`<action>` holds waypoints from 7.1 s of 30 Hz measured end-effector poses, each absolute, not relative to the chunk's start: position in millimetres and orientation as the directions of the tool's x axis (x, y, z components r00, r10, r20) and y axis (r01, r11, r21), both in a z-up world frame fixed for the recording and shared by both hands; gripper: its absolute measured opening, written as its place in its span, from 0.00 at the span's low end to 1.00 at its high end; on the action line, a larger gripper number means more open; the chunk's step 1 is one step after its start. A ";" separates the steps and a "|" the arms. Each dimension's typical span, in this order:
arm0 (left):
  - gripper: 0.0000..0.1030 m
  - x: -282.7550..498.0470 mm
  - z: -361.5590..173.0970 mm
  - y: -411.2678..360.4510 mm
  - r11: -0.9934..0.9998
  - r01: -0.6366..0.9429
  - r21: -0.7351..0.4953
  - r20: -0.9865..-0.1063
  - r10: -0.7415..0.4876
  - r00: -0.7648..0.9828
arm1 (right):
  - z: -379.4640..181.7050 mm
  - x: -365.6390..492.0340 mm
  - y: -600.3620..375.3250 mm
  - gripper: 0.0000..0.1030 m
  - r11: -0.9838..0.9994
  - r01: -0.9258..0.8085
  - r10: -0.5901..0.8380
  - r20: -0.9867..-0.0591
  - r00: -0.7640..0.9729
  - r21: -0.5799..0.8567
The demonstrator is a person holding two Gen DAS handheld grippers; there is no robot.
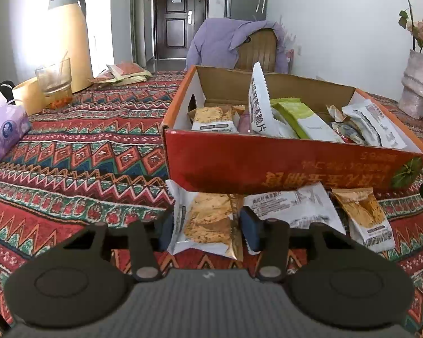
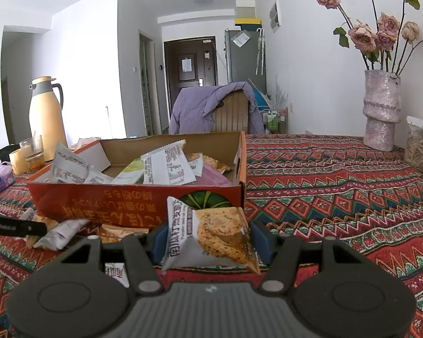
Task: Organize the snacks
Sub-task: 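Grasp a second cracker packet with the left gripper while the right gripper holds its packet, then carry both cracker packets over the box and open both grippers, then withdraw both open tools from the box toward the remaining snacks, then grasp the white-and-orange oat cracker packet with the right gripper, then grasp the white printed wrapper with the left gripper while the right gripper holds its packet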
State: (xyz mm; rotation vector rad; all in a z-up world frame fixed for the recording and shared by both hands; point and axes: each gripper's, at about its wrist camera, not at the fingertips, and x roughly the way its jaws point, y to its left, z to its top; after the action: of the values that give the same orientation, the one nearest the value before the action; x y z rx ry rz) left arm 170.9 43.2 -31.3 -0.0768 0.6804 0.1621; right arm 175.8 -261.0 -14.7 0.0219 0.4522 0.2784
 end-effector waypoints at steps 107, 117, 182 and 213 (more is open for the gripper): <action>1.00 156.3 58.4 37.9 0.976 -0.162 -0.142 -0.338 0.106 0.935 | 49.6 180.7 -213.3 1.00 0.947 -0.321 0.305 -0.337 0.891 0.007; 1.00 123.0 29.9 48.1 0.978 -0.144 -0.151 -0.379 0.077 0.922 | 29.4 147.4 -220.1 1.00 0.944 -0.329 0.310 -0.363 0.879 0.009; 1.00 114.5 -28.7 60.0 0.979 -0.145 -0.141 -0.529 0.049 0.847 | -10.7 172.6 -225.5 0.43 0.944 -0.317 0.319 -0.509 0.799 0.094; 1.00 198.6 -28.2 -22.4 0.985 -0.170 0.019 -0.700 0.134 0.701 | -16.7 164.3 -240.3 0.44 0.951 -0.269 0.308 -0.425 0.851 0.150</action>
State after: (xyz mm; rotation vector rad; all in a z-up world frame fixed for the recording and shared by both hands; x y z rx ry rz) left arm 198.6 -22.4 -28.2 -0.0485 0.7758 0.1693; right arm 164.3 -240.3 -16.7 0.0865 0.4616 0.3042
